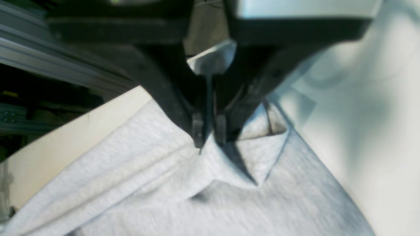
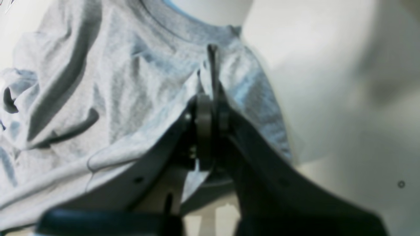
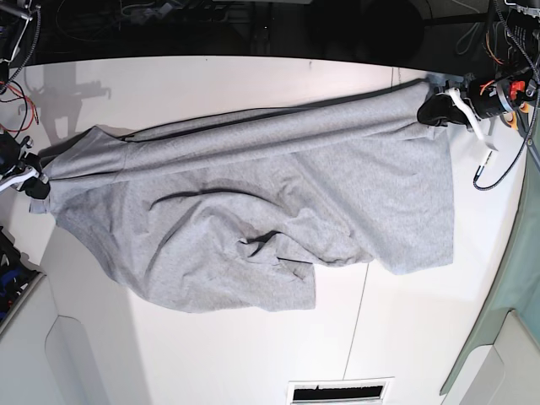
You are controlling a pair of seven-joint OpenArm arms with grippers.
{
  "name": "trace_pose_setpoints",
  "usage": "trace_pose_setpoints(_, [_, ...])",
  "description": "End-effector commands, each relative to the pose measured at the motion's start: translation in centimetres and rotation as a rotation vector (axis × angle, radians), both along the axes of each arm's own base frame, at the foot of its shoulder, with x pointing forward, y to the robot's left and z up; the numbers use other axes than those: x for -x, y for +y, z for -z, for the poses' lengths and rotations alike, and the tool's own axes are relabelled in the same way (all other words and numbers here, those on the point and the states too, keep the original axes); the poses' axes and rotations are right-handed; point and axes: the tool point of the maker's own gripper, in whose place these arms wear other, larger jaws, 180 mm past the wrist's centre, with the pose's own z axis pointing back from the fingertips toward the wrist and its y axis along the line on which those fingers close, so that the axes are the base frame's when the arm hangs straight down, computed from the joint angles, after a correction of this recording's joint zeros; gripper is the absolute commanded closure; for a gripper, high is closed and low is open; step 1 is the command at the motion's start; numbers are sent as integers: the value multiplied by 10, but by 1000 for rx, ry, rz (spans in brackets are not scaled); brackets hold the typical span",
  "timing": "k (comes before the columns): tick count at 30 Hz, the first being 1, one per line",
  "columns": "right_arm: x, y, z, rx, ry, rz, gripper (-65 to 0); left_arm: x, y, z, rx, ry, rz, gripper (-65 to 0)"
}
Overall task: Layout the t-shirt on the table in an organized manner, then fold the t-shirt properly
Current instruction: 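Lift the shirt corner with the left gripper and pull it taut, then release the corner and move the left gripper along the shirt edge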
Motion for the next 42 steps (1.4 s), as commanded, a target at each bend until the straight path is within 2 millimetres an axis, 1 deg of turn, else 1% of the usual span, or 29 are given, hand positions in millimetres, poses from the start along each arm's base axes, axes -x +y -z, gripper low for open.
trace_pose_setpoints(1, [-10, -18, -22, 29, -50, 20, 0, -5, 8, -10, -2, -15, 0, 0])
trace_pose_setpoints(5, [1, -33, -24, 5, -16, 52, 0, 16, -5, -24, 63, 13, 44, 0])
trace_pose_setpoints(8, [7, -48, -36, -35, -49, 100, 0, 37, -14, -34, 49, 21, 109, 0])
trace_pose_setpoints(11, [15, -64, -42, -20, -50, 127, 0, 57, -27, -42, 50, 28, 163, 0])
trace_pose_setpoints(13, [18, -71, -44, -5, -43, 130, 0, 71, -36, -47, 64, 38, 188, 0])
trace_pose_setpoints(16, [19, -74, -46, 2, -43, 130, 0, 90, -48, -55, 76, 58, 231, 0])
trace_pose_setpoints(20, [16, -71, -50, -27, -68, 135, 0, 118, -64, -64, 122, 112, 280, 0])
trace_pose_setpoints(24, [13, -70, -53, -39, -85, 134, 0, 143, -67, -64, 133, 167, 293, 0])
trace_pose_setpoints(27, [13, -69, -53, -45, -88, 135, 0, 148, -66, -62, 126, 180, 293, 0])
trace_pose_setpoints(31, [13, -68, -53, -48, -88, 135, 0, 151, -73, -61, 145, 182, 280, 0])
trace_pose_setpoints(36, [11, -69, -55, -48, -100, 137, 0, 166, -81, -57, 162, 240, 298, 0])
trace_pose_setpoints(37, [9, -68, -57, -49, -110, 138, 0, 165, -82, -57, 164, 237, 296, 0])
trace_pose_setpoints(38, [5, -68, -59, -46, -124, 134, 0, 161, -81, -58, 163, 217, 284, 0])
trace_pose_setpoints(40, [-3, -64, -63, -41, -140, 119, 0, 142, -76, -57, 131, 138, 247, 0])
trace_pose_setpoints(42, [-14, -55, -66, -35, -145, 88, 0, 128, -69, -53, 82, 80, 228, 0])
